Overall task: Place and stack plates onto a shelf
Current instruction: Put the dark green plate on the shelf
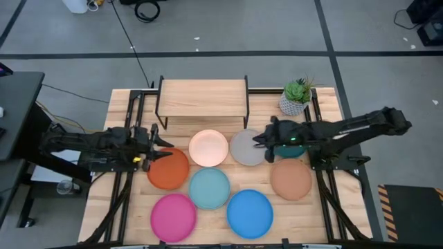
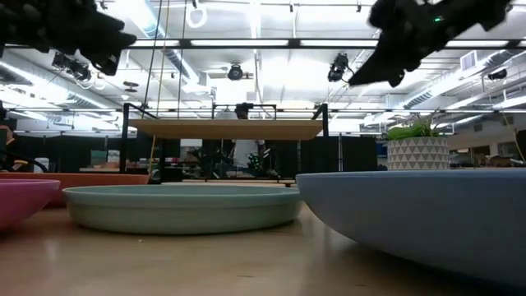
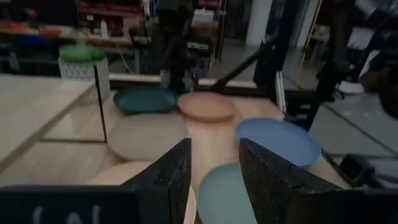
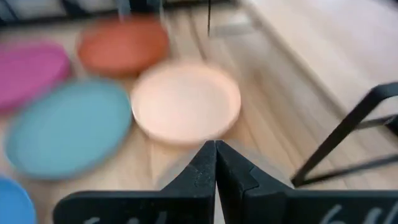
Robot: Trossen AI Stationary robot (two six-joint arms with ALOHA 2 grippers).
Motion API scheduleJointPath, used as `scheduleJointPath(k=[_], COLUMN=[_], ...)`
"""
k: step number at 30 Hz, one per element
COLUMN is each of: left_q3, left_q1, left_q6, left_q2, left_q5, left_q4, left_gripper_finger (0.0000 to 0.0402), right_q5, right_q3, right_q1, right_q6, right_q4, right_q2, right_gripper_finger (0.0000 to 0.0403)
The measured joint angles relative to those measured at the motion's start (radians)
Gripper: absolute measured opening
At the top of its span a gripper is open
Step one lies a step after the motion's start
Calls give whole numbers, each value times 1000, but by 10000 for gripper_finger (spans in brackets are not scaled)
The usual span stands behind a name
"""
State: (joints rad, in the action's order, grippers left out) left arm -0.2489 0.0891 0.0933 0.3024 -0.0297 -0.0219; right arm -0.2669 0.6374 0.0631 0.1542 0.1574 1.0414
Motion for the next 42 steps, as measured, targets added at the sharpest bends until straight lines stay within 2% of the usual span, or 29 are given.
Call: scheduleJointPath(k=[5, 10, 13, 17, 21, 25, 34, 42], left_q3=[-1, -1, -1, -2, -2, -2, -2, -2], left_q1=[0, 0, 0, 0, 0, 0, 0, 0], left_q6=[0, 4, 0, 0, -8, -11, -11, 0], left_q2=[55, 83, 85, 84, 85, 85, 85, 85], left_q5=[-31, -49, -56, -56, -56, -56, -56, -56], left_q4=[4, 3, 1, 1, 1, -1, -5, -10], left_gripper_finger=[141, 141, 141, 141, 141, 141, 141, 141], right_q5=[-15, -95, -87, -25, 7, 4, 26, 26], right_q3=[149, 271, 301, 304, 304, 304, 304, 304], right_q1=[11, 9, 15, 28, 49, 67, 60, 22], right_q6=[-31, 132, 241, 380, 458, 484, 483, 475], right_q4=[228, 548, 704, 833, 869, 869, 877, 892], right_q2=[182, 307, 361, 418, 464, 513, 624, 643], right_gripper_finger=[12, 27, 55, 113, 165, 183, 168, 130])
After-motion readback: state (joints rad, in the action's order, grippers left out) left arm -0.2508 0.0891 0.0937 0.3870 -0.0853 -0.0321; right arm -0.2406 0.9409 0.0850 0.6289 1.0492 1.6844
